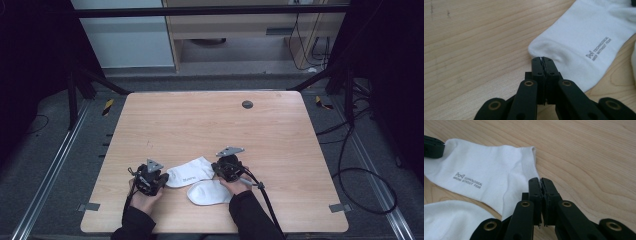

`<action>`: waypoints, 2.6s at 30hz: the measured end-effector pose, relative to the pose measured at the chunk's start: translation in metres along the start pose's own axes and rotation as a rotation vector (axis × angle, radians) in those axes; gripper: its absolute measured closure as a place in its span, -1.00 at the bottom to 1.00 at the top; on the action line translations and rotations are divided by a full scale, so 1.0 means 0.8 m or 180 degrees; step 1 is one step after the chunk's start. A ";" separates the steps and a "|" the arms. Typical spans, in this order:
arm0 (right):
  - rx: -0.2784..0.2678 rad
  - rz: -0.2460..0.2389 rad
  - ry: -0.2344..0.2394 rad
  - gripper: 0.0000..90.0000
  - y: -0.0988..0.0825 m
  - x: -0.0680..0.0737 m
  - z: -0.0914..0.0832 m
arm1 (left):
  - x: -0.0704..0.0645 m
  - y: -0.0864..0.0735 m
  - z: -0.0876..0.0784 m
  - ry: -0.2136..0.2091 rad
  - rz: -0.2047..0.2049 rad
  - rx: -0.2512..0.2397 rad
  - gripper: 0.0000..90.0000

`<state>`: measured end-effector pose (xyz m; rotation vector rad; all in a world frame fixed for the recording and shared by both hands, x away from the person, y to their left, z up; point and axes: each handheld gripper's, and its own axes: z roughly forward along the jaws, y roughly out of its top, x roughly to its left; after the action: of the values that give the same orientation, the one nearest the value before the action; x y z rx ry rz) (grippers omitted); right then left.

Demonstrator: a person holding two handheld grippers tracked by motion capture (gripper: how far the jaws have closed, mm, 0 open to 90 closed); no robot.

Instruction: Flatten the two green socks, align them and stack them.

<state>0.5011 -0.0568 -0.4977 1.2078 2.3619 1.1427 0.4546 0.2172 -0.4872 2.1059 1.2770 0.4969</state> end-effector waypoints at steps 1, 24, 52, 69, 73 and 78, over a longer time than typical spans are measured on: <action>-0.0012 0.0000 0.0004 0.94 0.001 0.000 -0.001 | 0.000 0.001 -0.003 -0.0006 -0.0008 -0.0022 0.96; -0.0438 -0.0091 0.0059 0.95 0.014 -0.004 -0.086 | -0.037 0.033 -0.057 -0.0256 0.0060 -0.0506 0.97; -0.0170 0.0100 -0.0008 0.94 -0.064 -0.019 -0.147 | -0.103 0.018 -0.034 -0.0526 0.0369 -0.0101 0.97; 0.0042 0.0082 -0.0004 0.94 -0.076 -0.017 -0.134 | -0.101 0.009 -0.016 -0.0479 0.0426 0.0108 0.97; 0.0100 0.0083 -0.0020 0.93 -0.079 -0.018 -0.129 | -0.101 0.008 -0.013 -0.0471 0.0404 0.0111 0.96; 0.0125 0.0049 -0.0054 0.93 -0.081 -0.019 -0.127 | -0.102 0.006 -0.009 -0.0462 0.0429 0.0111 0.96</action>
<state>0.4194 -0.1452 -0.4806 1.2457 2.3771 1.0914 0.4160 0.1456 -0.4784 2.2238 1.0746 0.3731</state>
